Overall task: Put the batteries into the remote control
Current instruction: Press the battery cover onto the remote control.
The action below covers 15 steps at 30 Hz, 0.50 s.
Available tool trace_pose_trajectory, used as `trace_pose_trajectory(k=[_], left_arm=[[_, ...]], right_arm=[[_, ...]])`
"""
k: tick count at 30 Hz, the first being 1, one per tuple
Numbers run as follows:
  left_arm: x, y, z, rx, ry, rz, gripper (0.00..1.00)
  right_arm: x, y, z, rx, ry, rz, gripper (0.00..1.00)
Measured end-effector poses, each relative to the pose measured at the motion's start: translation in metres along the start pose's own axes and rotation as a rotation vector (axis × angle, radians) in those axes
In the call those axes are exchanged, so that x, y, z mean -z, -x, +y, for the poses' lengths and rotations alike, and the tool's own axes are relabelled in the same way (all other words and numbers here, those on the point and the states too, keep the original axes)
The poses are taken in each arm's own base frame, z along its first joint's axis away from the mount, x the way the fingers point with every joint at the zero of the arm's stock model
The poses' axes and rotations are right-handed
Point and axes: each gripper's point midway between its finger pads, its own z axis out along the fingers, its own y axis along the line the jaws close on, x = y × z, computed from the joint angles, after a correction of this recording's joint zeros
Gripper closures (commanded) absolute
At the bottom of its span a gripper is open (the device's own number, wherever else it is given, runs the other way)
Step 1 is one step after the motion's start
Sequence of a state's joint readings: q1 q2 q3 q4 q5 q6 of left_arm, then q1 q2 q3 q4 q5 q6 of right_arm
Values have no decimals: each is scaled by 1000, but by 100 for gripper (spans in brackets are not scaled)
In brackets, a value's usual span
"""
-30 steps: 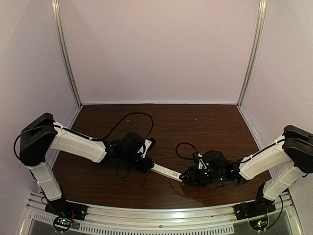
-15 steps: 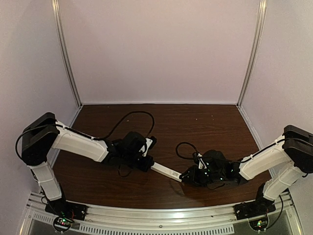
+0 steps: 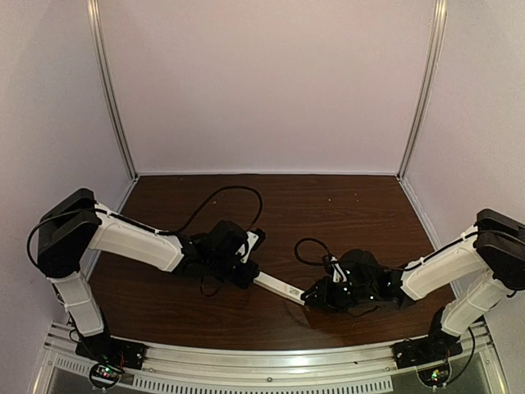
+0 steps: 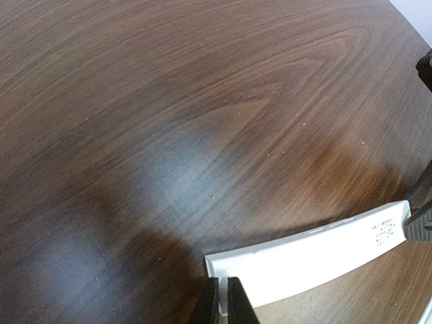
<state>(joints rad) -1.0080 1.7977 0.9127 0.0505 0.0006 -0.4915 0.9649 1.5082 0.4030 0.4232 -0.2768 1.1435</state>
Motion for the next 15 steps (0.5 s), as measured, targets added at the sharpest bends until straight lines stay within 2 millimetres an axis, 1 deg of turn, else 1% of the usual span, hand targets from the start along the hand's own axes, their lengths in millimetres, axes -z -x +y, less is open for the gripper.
trace_pose_trajectory(k=[8, 11, 15], left_arm=[[-1, 1, 0, -10, 5, 2, 95], [-1, 1, -3, -14, -2, 3, 95], [-2, -1, -9, -24, -14, 7, 92]], right_arm=[[1, 2, -2, 8, 2, 11, 73], [4, 6, -4, 10, -5, 9, 71], [7, 9, -9, 15, -24, 4, 68]])
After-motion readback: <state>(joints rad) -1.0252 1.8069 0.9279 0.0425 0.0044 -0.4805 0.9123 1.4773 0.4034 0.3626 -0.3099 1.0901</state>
